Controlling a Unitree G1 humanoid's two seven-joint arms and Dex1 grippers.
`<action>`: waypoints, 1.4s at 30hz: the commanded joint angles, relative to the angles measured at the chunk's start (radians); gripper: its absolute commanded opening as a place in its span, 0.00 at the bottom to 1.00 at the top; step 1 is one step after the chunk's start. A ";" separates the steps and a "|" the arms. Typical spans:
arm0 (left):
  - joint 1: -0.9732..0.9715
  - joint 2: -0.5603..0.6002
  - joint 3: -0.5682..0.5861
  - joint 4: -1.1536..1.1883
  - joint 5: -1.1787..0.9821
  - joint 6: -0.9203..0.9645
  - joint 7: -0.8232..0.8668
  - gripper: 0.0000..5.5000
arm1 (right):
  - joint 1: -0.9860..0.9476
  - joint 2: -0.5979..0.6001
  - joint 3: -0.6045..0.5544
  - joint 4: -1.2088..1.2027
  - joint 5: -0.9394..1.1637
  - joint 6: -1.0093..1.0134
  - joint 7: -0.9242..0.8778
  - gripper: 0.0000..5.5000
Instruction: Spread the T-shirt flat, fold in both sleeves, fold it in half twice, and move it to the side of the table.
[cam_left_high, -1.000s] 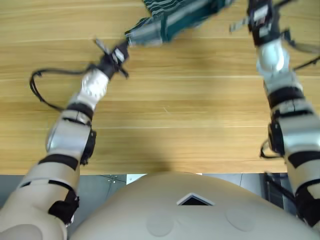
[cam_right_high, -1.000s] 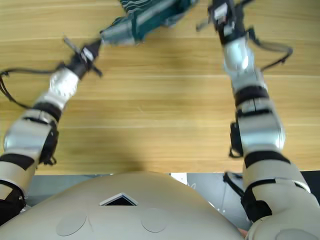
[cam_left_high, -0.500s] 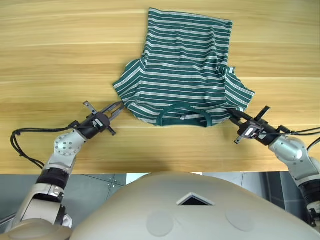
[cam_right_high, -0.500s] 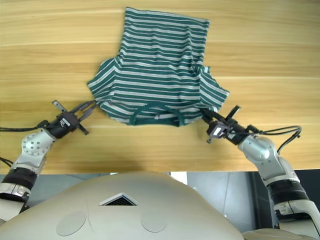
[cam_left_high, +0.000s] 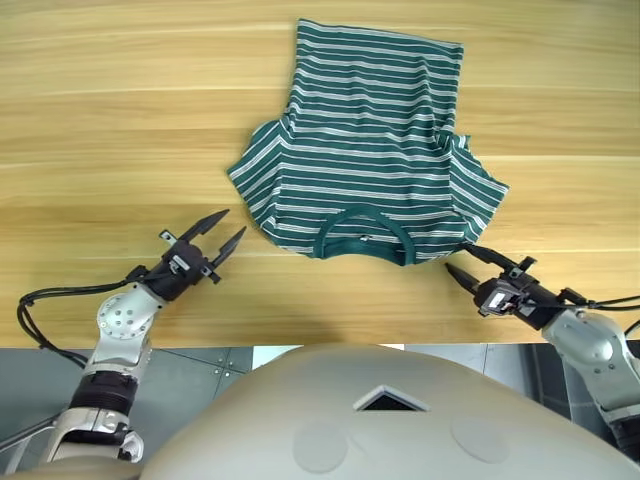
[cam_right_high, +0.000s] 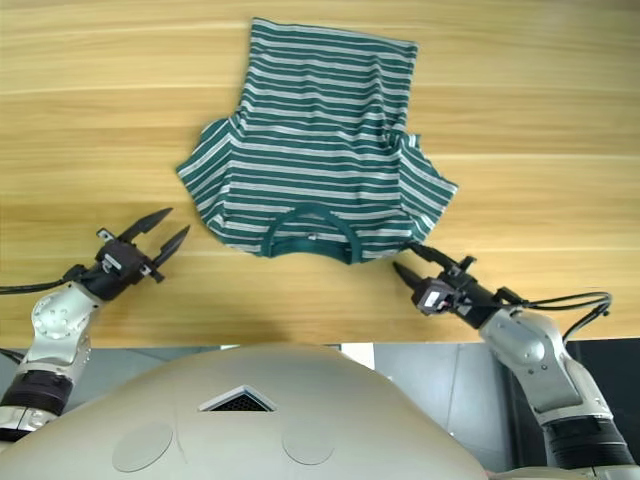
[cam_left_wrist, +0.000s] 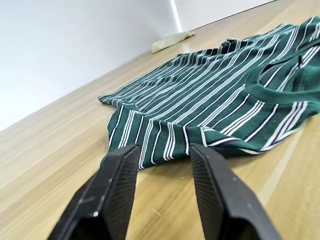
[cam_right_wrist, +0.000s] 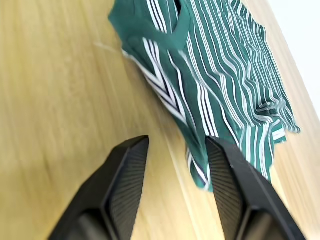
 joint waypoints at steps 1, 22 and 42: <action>-0.011 0.029 0.077 -0.119 -0.126 0.010 -0.062 0.34 | 0.028 0.011 -0.122 -0.148 0.321 -0.107 0.029 0.38; -0.715 -0.085 -0.190 0.574 0.912 0.091 0.620 0.34 | -0.495 0.138 0.085 0.529 -0.173 0.018 -0.192 0.38; -0.437 -0.039 -0.156 0.335 0.818 0.131 0.668 0.34 | -0.633 0.325 -0.203 0.160 0.414 0.038 -0.277 0.38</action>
